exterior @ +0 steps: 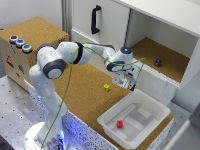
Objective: Sweep the yellow block to the left
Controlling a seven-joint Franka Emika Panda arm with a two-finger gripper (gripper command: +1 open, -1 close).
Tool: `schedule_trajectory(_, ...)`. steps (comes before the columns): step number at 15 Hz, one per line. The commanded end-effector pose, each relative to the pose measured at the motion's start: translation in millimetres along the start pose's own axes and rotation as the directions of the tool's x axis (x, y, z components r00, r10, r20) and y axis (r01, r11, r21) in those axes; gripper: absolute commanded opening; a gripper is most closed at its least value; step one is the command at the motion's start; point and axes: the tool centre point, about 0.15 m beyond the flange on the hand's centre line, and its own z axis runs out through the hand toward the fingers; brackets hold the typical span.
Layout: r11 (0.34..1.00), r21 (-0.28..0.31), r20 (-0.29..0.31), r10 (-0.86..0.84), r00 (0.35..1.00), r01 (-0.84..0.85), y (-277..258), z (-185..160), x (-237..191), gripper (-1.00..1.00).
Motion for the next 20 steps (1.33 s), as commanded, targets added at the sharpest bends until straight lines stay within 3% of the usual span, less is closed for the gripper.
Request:
schedule_trajectory(1,1.000,0.020,0.005,-0.006,1.000,0.006,-4.5,0.9,-0.5,1.00)
schedule_trajectory(6,0.995,0.095,0.042,-0.008,0.999,0.004,-53.0,31.5,-36.0,1.00)
schedule_trajectory(10,0.997,0.072,0.110,0.013,0.994,-0.021,-51.5,56.2,-53.0,1.00)
schedule_trajectory(11,0.997,0.071,0.115,0.016,0.993,-0.025,-50.5,61.6,-54.8,-1.00)
schedule_trajectory(20,0.994,0.109,0.142,-0.047,0.989,0.031,-93.3,99.9,-43.1,-1.00)
